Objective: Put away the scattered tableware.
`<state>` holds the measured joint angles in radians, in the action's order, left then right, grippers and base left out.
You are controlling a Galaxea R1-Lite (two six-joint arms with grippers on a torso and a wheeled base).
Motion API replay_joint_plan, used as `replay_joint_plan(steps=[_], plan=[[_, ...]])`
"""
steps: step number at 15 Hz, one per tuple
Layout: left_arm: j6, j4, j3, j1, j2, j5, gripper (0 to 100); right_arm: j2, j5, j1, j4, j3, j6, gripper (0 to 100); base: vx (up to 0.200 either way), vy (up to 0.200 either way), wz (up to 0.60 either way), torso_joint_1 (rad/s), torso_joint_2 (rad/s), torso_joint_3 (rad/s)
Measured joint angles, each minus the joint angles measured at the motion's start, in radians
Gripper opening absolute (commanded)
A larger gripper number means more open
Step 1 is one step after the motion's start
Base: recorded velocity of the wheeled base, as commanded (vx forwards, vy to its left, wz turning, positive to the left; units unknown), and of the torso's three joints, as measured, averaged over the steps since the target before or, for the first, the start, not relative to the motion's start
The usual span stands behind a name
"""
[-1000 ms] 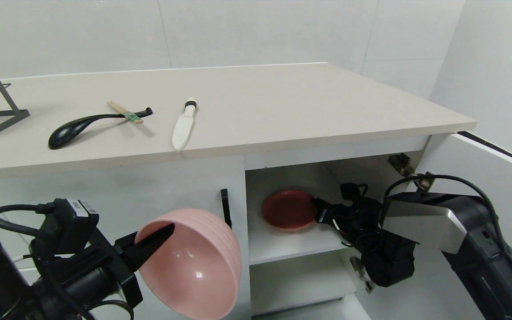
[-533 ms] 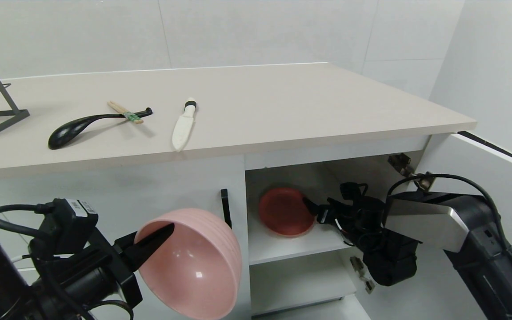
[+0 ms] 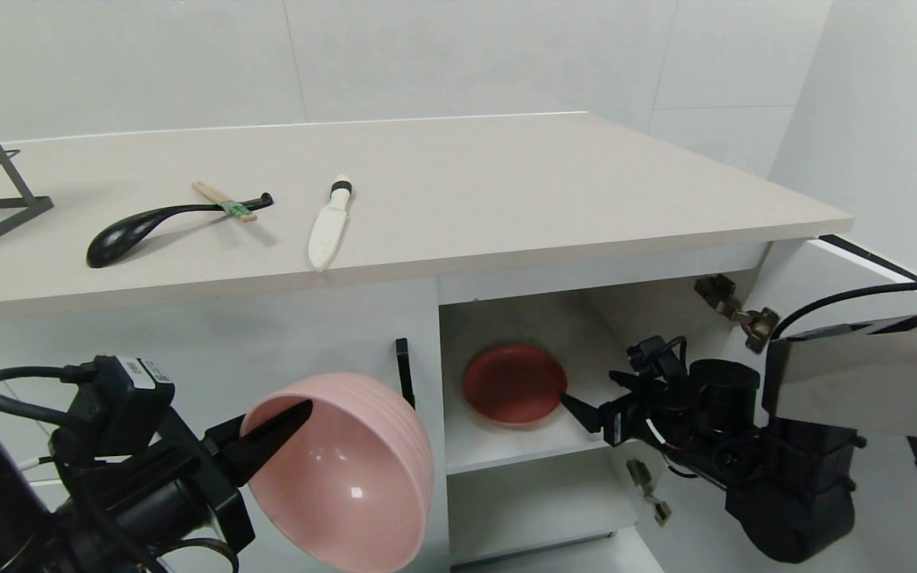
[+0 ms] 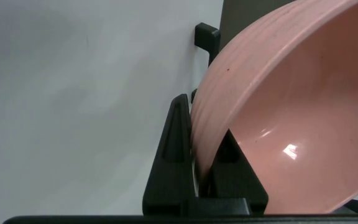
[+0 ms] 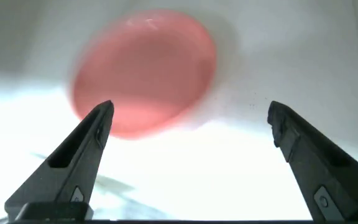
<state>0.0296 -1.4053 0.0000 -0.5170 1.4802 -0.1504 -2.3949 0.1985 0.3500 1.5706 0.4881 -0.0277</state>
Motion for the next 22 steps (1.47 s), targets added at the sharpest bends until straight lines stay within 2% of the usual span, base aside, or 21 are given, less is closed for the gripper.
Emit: replay_joint_plan(steps=[6, 9, 12, 13, 16, 18, 19, 22], plan=[[0.010, -0.030, -0.028, -0.056, -0.021, -0.003, 0, 0.333, 0.002, 0.087, -0.001, -0.361, 0.025, 100, 0.000, 0.000, 0.00, 0.000, 0.00, 0.000], [0.023, -0.034, -0.096, -0.149, 0.021, -0.003, 0, 0.439, 0.001, 0.093, -0.001, -0.451, 0.104, 100, 0.000, 0.000, 0.00, 0.000, 0.00, 0.000], [0.071, -0.035, -0.164, -0.243, 0.099, 0.016, 0, 0.522, 0.001, 0.107, -0.001, -0.481, 0.120, 100, 0.000, 0.000, 0.00, 0.000, 0.00, 0.000], [0.084, -0.035, -0.188, -0.271, 0.130, 0.043, 0, 0.549, 0.001, 0.110, -0.001, -0.484, 0.121, 100, 0.000, 0.000, 0.00, 0.000, 0.00, 0.000], [0.094, -0.036, -0.273, -0.368, 0.237, 0.184, 0, 0.615, 0.000, 0.103, -0.001, -0.487, 0.122, 100, 0.000, 0.000, 0.00, 0.000, 0.00, 0.000], [0.096, -0.033, -0.332, -0.415, 0.296, 0.220, 0, 0.638, 0.000, 0.085, -0.001, -0.488, 0.123, 100, 0.000, 0.000, 0.00, 0.000, 0.00, 0.000], [0.096, -0.031, -0.359, -0.426, 0.320, 0.248, 0, 0.644, -0.001, 0.065, -0.001, -0.488, 0.123, 100, 0.000, 0.000, 0.00, 0.000, 0.00, 0.000], [0.096, -0.026, -0.454, -0.436, 0.398, 0.380, 0, 0.652, -0.001, -0.010, -0.001, -0.488, 0.125, 100, 0.000, 0.000, 0.00, 0.000, 0.00, 0.000]])
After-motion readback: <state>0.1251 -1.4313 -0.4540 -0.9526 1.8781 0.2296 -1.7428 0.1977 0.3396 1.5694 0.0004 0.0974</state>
